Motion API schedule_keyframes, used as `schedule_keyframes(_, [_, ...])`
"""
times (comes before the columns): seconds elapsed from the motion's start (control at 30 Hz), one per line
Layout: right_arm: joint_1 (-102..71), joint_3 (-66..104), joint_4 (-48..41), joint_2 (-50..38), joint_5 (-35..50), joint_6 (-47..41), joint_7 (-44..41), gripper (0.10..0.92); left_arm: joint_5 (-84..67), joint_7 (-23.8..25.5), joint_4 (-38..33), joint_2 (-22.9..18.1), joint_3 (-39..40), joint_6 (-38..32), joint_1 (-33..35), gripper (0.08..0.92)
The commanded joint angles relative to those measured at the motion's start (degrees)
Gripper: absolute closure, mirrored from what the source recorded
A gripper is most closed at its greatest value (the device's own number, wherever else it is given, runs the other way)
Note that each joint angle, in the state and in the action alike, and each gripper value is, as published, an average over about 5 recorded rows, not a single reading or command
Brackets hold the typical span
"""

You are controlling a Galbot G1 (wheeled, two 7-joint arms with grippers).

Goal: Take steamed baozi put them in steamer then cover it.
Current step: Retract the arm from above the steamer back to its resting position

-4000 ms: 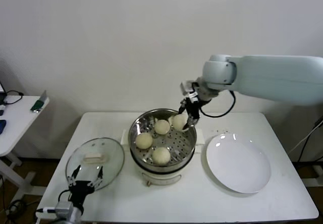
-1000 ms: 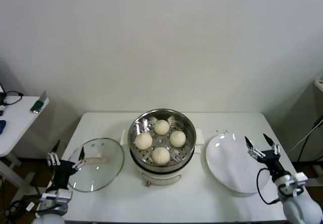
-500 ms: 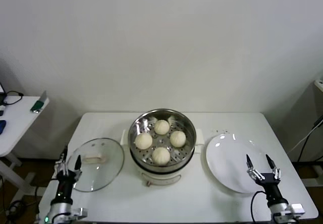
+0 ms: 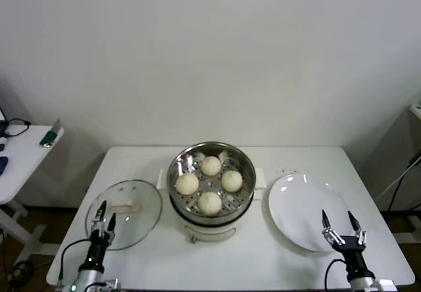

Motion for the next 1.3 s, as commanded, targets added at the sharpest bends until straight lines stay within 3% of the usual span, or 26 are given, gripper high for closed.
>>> schedule_keyframes(0.03, [-0.87, 0.43, 0.51, 1.23, -0.66, 0.33, 0.03, 0.203, 1.65, 0.89, 5.78, 0.2, 1.7, -0.04, -4.57, 0.177])
schedule_keyframes(0.33, [-1.12, 0.71, 0.75, 1.33, -1.14, 0.4, 0.05, 0.203, -0.16, 3.96, 7.98, 0.62, 3.41, 3.37, -9.25, 0.177])
schedule_keyframes(0.73, [-0.87, 0.26, -0.05, 2.12, -2.01, 1.08, 0.15, 0.203, -0.72, 5.41, 8.07, 0.11, 4.61, 7.79, -10.35, 0.198])
schedule_keyframes(1.3, [-0.58, 0.16, -0.12, 2.36, -2.41, 1.73, 0.0, 0.203, -1.09, 5.65, 7.87, -0.69, 4.39, 8.13, -10.25, 0.675])
